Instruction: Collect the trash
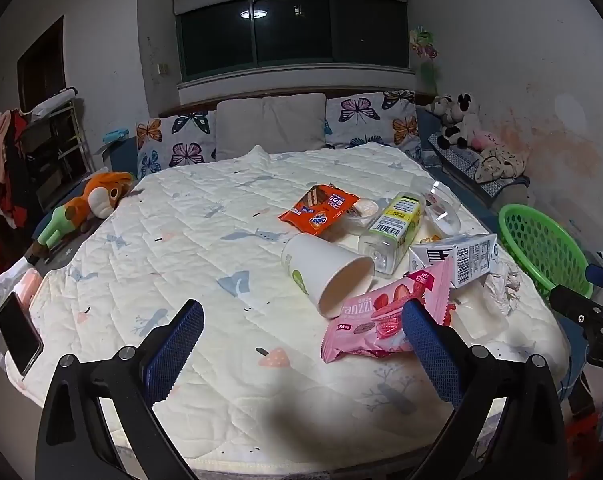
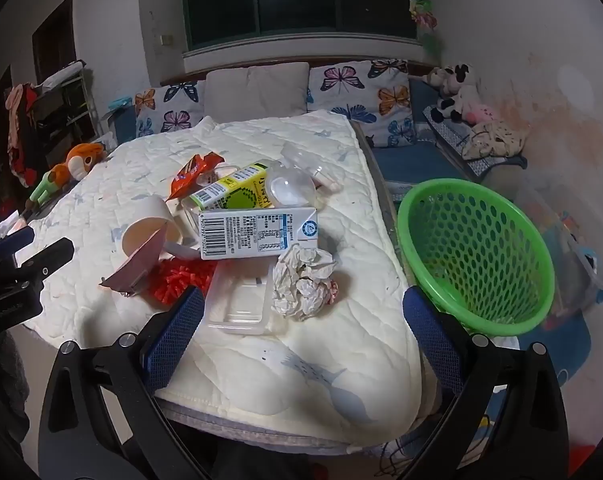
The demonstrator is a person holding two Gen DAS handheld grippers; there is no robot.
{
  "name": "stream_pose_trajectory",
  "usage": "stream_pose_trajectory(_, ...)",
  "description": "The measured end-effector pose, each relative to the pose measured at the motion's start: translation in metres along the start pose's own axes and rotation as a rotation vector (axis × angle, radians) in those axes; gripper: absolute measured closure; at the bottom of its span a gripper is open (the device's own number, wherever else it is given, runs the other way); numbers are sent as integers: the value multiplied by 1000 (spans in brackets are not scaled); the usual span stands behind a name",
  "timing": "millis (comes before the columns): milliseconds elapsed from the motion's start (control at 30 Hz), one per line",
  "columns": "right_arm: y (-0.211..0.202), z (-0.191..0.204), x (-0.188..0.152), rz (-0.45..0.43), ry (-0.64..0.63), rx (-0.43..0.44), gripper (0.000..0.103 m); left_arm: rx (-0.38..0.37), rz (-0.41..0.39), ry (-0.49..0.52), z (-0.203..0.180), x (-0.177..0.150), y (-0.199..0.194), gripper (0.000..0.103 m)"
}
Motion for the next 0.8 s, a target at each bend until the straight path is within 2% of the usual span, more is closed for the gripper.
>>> stream_pose_trajectory(800,1,0,1,2,8,3,4,-6,-2,9,-4,3,-1,7)
Point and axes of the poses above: each gripper's, at about its wrist camera, not at the fingertips, and y roughly the way its jaws point, z to its left, x to its top, the point moved 7 cm from there along y, roughly the way its jaws point, and after that the axes turned 2 degrees about -y, right-handed, at the moved point
